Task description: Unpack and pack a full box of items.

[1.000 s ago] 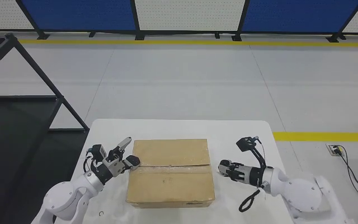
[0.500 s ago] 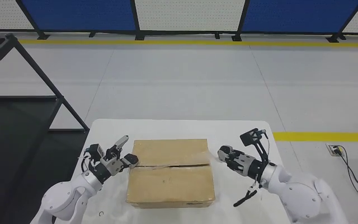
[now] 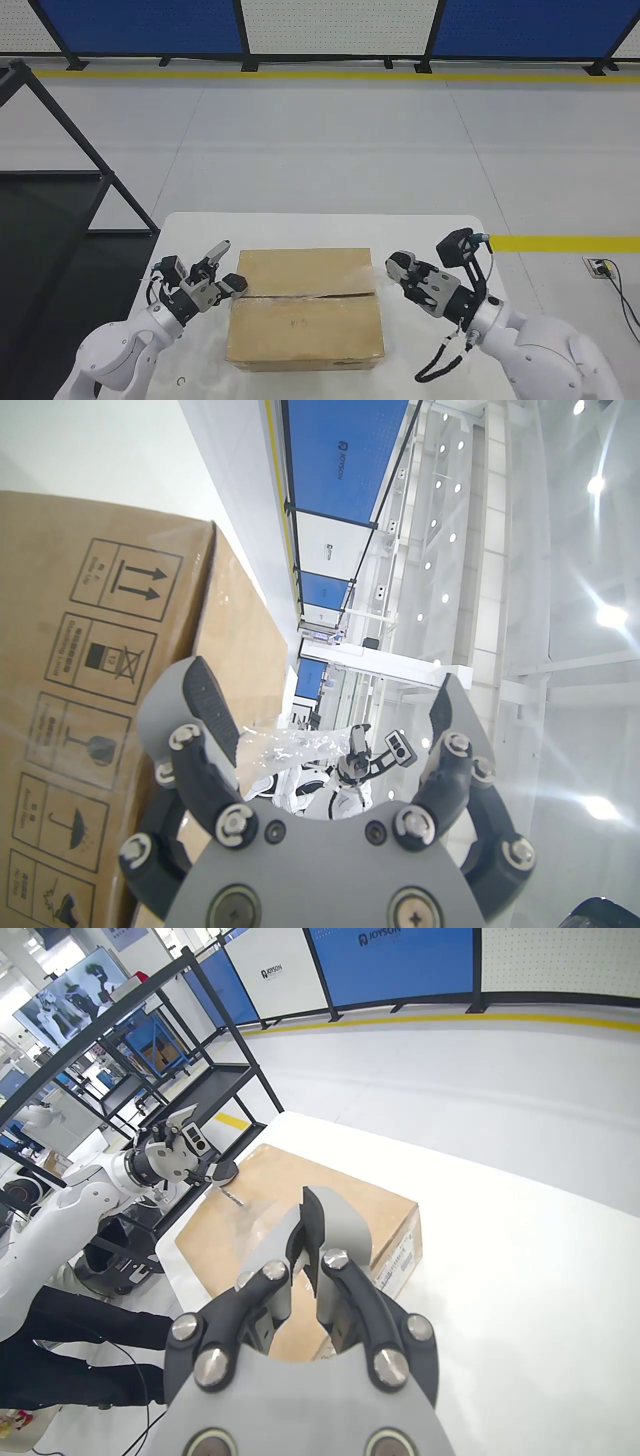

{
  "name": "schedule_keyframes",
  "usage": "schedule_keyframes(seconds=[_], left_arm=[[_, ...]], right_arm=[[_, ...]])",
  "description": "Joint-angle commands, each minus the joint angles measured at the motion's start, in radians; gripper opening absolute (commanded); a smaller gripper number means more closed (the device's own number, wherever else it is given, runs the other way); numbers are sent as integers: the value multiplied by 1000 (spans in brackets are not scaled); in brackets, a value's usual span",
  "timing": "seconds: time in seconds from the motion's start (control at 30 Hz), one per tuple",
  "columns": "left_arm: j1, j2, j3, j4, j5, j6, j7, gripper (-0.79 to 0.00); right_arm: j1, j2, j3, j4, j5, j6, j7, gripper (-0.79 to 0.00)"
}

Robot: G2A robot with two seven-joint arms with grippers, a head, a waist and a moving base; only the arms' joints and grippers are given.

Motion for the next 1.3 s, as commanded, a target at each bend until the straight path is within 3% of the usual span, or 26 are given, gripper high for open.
schedule_keyframes(seconds=[0.0,1.27], left_arm=[[0,0,0,3,-3,-1,-2,0],[11,2,-12,27,-33,-28,-21,0]], right_arm=[[6,0,-3,-11,-11,3,0,-785],[195,-12,-119,-94,-101,14,23,-785]])
